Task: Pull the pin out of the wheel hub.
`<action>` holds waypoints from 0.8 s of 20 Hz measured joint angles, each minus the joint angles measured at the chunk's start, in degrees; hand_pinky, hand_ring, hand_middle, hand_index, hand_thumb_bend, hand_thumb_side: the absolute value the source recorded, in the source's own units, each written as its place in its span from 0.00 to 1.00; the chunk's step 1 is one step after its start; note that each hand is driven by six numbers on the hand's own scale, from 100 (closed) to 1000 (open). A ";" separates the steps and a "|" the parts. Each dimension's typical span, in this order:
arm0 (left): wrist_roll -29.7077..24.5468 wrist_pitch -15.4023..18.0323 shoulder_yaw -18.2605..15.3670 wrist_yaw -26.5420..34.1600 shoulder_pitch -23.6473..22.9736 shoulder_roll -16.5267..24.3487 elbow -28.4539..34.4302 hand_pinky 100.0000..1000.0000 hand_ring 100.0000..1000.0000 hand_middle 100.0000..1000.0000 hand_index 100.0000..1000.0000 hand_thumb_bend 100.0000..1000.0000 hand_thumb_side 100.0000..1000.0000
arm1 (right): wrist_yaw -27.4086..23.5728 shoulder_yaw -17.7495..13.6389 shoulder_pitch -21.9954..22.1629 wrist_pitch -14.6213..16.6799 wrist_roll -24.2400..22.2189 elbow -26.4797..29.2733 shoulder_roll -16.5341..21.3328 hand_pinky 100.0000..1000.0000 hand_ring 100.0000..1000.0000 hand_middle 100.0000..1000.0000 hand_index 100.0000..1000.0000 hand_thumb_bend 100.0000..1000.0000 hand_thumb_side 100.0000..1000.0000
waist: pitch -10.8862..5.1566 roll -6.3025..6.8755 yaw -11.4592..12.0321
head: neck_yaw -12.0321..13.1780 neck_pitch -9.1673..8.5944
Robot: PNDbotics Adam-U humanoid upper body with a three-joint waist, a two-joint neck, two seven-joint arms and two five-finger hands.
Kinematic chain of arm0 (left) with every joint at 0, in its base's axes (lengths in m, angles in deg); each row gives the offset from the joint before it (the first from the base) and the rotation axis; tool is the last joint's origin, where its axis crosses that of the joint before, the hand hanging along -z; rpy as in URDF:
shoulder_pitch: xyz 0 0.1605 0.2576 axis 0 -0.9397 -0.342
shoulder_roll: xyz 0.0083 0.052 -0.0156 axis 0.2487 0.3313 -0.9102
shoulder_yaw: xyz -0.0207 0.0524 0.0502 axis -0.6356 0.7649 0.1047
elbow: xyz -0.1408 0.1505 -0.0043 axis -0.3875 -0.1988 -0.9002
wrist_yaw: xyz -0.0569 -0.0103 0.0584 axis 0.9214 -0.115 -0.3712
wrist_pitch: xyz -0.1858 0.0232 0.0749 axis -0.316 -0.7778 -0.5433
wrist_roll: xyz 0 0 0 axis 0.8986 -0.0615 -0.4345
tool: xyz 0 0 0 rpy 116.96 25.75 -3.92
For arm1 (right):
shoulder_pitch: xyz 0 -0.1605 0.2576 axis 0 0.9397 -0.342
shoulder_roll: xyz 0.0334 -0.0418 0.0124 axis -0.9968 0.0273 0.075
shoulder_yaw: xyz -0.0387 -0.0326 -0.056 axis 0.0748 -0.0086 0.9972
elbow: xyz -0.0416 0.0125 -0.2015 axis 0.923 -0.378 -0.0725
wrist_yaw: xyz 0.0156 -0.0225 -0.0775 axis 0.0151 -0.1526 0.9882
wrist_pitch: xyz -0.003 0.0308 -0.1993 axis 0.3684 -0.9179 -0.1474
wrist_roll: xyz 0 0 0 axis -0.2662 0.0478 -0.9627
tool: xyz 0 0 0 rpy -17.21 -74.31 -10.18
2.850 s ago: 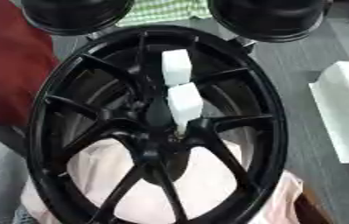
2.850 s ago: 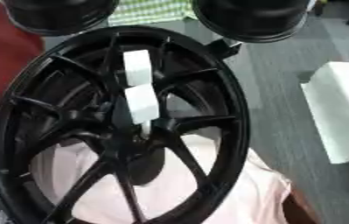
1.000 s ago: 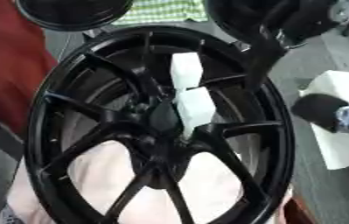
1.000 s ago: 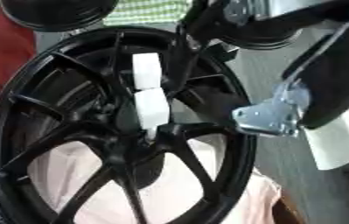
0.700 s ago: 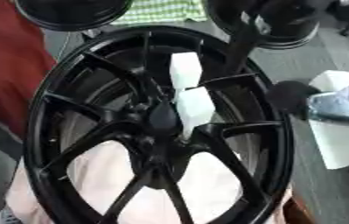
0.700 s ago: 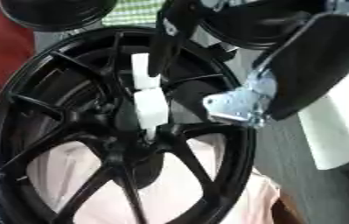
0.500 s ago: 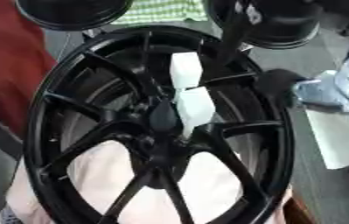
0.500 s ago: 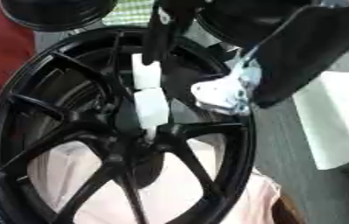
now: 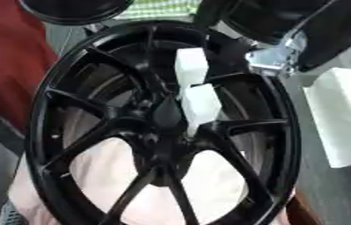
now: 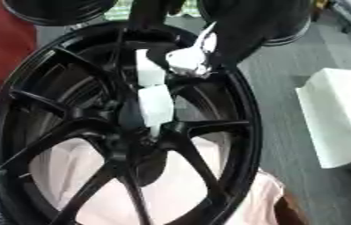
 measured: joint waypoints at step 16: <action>-0.12 -0.12 0.01 0.14 0.26 -0.05 -0.16 0.67 0.65 0.59 0.71 0.12 0.63 | -0.42 -0.50 0.98 0.63 -1.35 -1.74 -1.03 0.83 0.71 0.58 0.83 0.09 0.42 | 0.32 -0.14 0.31 | -0.09 0.00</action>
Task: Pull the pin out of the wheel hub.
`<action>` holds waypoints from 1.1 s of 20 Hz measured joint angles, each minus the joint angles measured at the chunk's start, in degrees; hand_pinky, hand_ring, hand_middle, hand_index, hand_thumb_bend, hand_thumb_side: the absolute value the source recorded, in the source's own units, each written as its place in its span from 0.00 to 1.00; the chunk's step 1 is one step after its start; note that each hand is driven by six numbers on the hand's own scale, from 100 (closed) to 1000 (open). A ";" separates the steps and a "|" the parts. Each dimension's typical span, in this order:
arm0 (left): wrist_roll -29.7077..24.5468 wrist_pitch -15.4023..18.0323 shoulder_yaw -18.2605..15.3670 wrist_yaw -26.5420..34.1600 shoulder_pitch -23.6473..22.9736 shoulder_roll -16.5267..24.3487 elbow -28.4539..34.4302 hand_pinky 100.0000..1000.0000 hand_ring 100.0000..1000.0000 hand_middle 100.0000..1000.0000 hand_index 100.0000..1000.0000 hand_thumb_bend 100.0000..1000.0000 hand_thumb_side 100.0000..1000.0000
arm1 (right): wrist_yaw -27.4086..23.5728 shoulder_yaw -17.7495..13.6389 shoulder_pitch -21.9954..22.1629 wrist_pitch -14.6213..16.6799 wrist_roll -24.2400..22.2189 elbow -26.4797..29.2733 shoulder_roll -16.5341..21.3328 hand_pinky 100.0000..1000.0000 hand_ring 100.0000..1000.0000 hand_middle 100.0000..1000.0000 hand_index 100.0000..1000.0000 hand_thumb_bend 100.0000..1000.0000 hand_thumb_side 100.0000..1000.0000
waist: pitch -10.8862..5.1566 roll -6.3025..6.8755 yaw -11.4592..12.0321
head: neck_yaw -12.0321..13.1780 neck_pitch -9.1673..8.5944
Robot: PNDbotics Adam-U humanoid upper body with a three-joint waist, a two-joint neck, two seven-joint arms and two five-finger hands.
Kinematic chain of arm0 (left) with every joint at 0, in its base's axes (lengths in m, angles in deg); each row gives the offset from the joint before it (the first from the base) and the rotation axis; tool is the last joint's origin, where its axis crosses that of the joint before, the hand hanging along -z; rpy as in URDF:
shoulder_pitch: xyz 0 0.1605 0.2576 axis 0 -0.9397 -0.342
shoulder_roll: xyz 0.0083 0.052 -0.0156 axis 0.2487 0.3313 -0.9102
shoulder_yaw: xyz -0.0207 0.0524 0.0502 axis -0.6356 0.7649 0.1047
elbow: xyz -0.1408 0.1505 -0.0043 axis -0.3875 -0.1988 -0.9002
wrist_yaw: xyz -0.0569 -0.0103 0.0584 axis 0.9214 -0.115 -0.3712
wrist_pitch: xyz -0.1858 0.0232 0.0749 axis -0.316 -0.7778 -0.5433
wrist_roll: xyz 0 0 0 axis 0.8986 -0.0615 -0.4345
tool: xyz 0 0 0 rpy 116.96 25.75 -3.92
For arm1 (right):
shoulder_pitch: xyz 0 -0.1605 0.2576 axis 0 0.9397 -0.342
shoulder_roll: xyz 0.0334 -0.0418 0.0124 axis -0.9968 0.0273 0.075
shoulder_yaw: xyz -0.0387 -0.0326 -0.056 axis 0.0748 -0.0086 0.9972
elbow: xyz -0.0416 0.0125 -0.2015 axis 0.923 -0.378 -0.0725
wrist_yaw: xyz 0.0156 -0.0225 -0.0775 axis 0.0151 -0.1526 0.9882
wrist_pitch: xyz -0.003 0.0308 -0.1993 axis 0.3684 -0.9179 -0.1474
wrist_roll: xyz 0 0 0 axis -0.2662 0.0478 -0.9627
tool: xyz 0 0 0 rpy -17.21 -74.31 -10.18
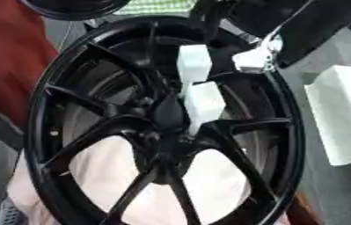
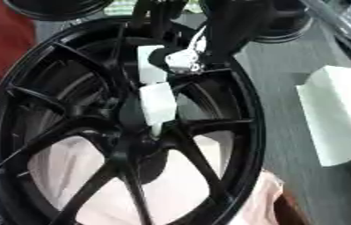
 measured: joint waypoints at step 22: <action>-0.04 -0.04 0.00 0.08 0.44 -0.46 -0.03 0.67 0.65 0.59 0.71 0.12 0.63 | -12.29 -0.14 5.20 -8.52 -2.21 9.42 4.51 0.80 0.72 0.65 0.82 0.07 0.46 | -0.03 -0.21 0.28 | -0.02 1.13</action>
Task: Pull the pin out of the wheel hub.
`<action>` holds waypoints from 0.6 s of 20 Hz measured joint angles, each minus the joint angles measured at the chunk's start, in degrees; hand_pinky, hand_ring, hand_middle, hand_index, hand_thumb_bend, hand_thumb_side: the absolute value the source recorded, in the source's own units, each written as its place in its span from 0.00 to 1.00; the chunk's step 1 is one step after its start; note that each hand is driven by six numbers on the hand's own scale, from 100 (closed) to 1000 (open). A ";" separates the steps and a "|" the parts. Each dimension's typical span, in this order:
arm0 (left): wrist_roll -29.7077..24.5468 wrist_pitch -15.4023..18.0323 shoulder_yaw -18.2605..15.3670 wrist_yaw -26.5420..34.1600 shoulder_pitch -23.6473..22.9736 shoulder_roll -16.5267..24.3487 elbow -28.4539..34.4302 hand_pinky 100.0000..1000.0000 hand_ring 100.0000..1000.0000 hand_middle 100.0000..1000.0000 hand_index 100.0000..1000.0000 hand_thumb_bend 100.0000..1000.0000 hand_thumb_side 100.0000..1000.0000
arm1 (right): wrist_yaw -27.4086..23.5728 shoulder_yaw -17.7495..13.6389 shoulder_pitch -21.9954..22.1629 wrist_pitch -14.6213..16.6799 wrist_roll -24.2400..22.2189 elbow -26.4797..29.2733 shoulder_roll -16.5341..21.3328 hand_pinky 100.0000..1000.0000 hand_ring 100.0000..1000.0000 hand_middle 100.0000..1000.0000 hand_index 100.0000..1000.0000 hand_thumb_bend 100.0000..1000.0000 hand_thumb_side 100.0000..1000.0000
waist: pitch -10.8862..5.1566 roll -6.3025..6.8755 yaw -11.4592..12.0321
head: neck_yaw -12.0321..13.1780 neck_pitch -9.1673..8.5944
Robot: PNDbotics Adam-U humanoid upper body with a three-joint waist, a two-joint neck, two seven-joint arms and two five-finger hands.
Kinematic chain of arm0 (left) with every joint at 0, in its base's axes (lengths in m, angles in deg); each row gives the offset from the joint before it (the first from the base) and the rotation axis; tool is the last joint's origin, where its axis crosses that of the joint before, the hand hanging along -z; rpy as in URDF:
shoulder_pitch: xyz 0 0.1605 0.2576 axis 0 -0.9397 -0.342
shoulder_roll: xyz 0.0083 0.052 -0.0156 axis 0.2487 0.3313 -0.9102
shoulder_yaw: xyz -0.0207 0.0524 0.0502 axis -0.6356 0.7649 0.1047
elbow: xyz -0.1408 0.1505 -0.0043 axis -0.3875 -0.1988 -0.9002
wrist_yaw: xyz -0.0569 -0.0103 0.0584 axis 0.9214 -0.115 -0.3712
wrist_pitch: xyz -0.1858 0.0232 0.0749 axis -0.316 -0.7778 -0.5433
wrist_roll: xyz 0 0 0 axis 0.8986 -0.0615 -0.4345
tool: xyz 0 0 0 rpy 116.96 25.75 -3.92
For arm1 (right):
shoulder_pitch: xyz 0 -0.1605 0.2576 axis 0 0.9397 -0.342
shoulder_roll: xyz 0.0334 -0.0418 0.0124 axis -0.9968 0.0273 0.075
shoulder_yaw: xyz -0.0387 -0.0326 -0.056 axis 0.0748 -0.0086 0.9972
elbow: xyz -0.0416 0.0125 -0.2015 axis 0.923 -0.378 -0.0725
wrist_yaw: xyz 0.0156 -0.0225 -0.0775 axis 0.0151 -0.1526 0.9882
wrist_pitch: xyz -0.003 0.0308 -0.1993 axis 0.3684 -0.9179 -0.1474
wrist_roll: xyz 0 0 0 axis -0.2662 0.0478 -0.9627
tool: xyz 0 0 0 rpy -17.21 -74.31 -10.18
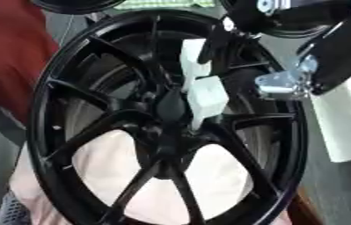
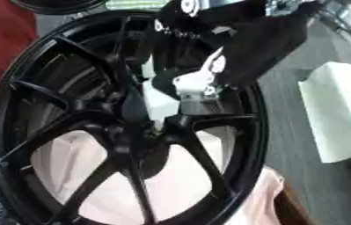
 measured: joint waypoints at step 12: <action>-0.19 -0.19 0.02 0.28 0.05 -0.56 -0.02 0.67 0.65 0.59 0.71 0.12 0.64 | 0.31 -0.35 2.54 -0.46 2.41 2.56 1.17 0.82 0.80 0.76 0.84 0.09 0.41 | -0.12 0.08 0.34 | -0.67 0.32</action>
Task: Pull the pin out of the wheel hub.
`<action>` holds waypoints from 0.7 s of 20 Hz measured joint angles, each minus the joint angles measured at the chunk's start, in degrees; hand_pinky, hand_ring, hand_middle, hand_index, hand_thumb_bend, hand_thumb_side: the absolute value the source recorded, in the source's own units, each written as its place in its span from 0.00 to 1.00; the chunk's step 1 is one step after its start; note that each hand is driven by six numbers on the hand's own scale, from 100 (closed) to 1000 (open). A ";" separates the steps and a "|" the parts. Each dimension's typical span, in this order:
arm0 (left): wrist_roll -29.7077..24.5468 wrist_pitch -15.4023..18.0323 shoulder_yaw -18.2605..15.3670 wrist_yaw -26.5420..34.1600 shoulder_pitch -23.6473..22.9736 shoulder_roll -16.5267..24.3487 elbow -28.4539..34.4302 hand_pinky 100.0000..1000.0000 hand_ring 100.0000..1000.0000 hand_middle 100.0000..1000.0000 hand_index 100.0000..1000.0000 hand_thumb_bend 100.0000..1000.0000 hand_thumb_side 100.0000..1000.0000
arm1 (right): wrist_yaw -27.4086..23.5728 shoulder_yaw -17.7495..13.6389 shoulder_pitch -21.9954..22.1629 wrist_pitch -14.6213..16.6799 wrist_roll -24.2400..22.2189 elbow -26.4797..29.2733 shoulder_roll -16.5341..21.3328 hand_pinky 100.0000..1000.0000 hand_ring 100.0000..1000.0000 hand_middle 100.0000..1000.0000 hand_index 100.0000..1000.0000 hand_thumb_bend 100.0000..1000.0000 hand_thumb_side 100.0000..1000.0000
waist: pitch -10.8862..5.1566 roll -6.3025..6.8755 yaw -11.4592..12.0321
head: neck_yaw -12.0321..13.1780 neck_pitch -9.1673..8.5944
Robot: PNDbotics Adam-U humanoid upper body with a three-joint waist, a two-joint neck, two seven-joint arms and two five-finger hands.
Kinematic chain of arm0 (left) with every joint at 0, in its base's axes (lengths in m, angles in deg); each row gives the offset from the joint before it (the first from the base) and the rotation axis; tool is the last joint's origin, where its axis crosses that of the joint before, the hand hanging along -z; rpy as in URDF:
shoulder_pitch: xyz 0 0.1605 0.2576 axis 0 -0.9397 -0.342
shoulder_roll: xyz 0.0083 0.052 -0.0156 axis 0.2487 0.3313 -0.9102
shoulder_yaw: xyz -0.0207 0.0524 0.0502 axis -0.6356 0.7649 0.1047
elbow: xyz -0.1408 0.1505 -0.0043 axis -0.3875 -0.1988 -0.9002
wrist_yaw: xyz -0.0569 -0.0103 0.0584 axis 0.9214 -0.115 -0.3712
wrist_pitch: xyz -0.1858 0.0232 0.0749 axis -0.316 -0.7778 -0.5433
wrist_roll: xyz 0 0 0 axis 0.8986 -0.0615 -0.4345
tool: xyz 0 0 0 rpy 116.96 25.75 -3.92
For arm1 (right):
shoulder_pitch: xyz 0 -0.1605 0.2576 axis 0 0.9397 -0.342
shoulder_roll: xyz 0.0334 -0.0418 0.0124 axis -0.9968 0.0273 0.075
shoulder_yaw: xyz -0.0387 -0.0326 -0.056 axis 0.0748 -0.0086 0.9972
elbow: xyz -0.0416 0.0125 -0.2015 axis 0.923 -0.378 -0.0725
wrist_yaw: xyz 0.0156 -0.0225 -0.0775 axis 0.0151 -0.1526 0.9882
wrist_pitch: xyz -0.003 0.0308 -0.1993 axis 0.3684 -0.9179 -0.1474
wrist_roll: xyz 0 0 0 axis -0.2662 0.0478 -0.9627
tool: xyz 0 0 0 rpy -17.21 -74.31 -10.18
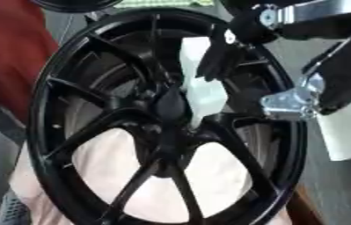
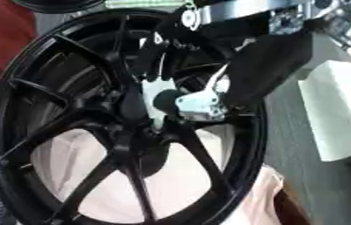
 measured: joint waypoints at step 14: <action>-0.07 -0.05 0.31 0.23 0.10 -0.46 -0.31 0.67 0.66 0.59 0.71 0.12 0.64 | 0.06 -1.07 1.36 -0.34 1.62 1.82 0.91 0.83 0.83 0.80 0.85 0.10 0.41 | 0.00 0.01 0.36 | -0.21 0.00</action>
